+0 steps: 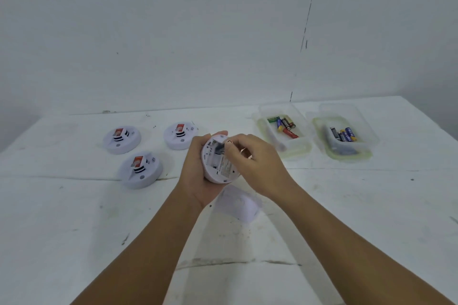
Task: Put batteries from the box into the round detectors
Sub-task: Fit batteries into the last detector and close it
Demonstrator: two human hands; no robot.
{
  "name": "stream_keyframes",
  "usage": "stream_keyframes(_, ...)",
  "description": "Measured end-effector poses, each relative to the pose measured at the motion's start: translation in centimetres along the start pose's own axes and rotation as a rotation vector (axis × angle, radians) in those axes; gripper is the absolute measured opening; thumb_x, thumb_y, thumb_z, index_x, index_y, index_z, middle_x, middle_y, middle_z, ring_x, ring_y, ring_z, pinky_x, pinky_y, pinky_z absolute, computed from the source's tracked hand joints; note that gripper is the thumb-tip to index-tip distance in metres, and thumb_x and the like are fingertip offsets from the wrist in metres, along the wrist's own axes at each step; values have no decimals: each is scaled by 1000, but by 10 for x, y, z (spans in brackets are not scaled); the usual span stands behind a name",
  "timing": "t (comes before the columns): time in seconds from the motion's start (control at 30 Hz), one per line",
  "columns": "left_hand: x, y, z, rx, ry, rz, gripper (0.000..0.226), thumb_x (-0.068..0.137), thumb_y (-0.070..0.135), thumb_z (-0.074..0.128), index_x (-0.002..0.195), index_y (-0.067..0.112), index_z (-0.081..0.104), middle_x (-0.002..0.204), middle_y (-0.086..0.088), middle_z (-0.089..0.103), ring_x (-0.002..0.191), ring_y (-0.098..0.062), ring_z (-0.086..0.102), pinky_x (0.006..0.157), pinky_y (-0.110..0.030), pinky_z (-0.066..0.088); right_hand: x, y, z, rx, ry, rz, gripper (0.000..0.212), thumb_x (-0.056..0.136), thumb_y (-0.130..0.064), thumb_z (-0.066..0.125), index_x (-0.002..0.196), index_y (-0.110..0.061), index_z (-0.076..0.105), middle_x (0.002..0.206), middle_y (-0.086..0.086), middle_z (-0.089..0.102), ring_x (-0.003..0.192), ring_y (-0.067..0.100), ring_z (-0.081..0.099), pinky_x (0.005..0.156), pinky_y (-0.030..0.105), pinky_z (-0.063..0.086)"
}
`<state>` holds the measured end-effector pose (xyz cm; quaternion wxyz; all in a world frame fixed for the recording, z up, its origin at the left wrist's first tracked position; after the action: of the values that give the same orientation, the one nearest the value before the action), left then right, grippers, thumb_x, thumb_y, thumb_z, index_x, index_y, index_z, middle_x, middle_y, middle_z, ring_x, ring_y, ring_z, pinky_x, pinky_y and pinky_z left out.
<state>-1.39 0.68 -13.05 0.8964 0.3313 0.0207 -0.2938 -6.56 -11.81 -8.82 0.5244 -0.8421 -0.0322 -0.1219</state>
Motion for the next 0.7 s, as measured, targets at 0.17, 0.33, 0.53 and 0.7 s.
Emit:
stream_keyframes(0.17,-11,-1,-5,-22,-24,-14,26,89,35,59,107,20,69,108,-9,68,98,-30,66,88,-42,49,-6,-4,10,-44,51,-35,23,102,-35,61,95,-22,79,86,-2,68,83,11,61,79,37,51)
stream_keyframes(0.33,-18,-1,-10,-17,-37,-12,27,88,34,63,110,19,69,114,-10,66,107,-30,64,93,-43,49,-8,-6,19,33,103,6,19,100,-36,63,94,-27,79,92,-5,73,85,11,67,81,39,56)
stream_keyframes(0.53,-25,1,-10,-14,-56,-2,24,91,32,59,106,16,69,107,-8,66,97,-26,66,88,-41,51,-12,-10,23,130,113,27,15,99,-30,66,93,-28,80,81,-12,76,79,7,69,74,30,56)
stream_keyframes(0.7,-26,7,-12,-24,-54,12,27,93,32,58,113,15,67,118,-15,65,108,-32,65,94,-44,50,-10,-11,26,184,90,24,14,99,-29,68,112,-32,67,81,-4,74,72,5,68,64,17,51)
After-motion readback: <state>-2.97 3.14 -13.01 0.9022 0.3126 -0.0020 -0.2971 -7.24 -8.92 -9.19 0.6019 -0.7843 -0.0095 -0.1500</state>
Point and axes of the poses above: each hand's wrist, its own x-axis towards the middle knuckle, its own z-axis out of the palm, y = z × x, the point moved 3 cm from there along x, towards the middle knuckle
